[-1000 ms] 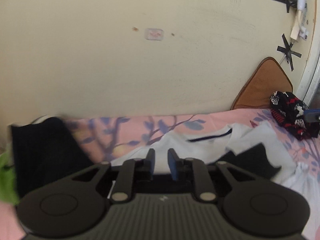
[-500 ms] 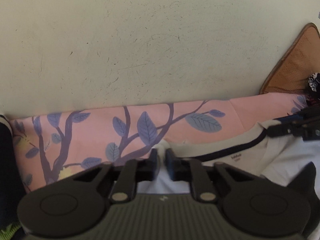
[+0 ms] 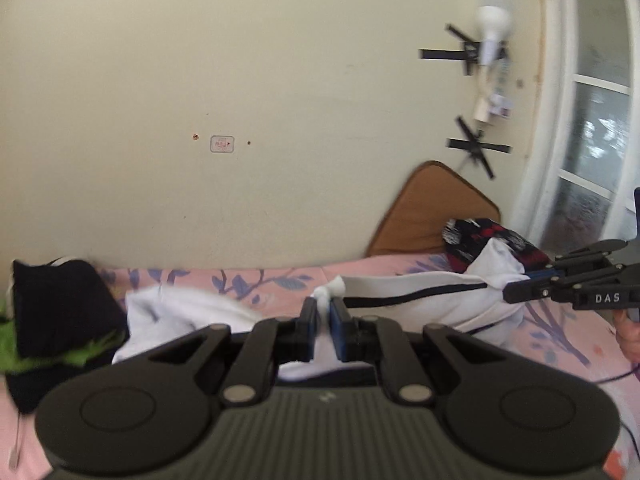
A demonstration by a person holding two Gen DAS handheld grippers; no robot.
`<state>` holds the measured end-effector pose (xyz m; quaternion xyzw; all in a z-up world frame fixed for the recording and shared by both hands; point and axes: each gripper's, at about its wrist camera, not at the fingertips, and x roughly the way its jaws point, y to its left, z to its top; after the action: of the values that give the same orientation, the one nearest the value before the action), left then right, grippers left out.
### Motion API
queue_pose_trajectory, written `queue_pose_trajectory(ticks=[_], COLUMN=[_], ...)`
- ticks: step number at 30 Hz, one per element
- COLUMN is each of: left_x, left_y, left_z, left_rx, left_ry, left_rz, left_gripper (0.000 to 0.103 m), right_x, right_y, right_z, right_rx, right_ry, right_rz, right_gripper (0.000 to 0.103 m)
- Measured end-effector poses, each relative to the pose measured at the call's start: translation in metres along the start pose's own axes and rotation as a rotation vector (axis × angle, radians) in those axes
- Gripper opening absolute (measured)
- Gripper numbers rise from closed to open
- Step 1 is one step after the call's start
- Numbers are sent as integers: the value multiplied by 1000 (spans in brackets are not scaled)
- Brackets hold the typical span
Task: Fold small clothes
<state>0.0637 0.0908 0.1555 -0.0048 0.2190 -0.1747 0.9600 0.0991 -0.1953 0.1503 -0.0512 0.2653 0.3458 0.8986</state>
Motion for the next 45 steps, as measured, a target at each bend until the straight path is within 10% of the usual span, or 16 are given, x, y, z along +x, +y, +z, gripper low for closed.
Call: queue_pose_trajectory(ticks=[8, 13, 17, 21, 25, 26, 27, 31, 35, 39, 45], left_x=[-52, -86, -98, -72, -32, -25, -18, -5, -11, -39, -76], left_y=[-39, -12, 14, 25, 36, 36, 35, 31, 31, 30, 46], left_z=[-108, -111, -82, -69, -75, -79, -85, -108, -126, -114, -91], left_rx=[-31, -162, -203, -221, -280, -283, -283, -285, -294, -282, -309], left_ry=[141, 105, -7, -36, 44, 69, 91, 177, 201, 156, 9], left_rz=[24, -8, 62, 90, 78, 82, 85, 92, 75, 82, 141], left_gripper=[15, 24, 31, 31, 31, 31, 31, 30, 30, 39, 65], right_x=[-46, -71, -95, -63, -8, 1, 3, -34, -25, -62, -87], right_y=[58, 46, 31, -23, -72, -72, -72, -74, -92, -74, -4], right_z=[-121, -129, -112, -109, -128, -131, -131, -126, -162, -150, -116], right_rx=[2, 147, 210, 416, 755, 791, 794, 669, 739, 665, 321], right_ry=[104, 33, -136, -140, -2, 23, 29, -101, 7, -123, -195], right_rz=[-47, -60, -151, -154, 46, 81, 83, -34, -96, -186, -62], right_gripper=[15, 21, 58, 58, 56, 26, 10, 9, 11, 44, 44])
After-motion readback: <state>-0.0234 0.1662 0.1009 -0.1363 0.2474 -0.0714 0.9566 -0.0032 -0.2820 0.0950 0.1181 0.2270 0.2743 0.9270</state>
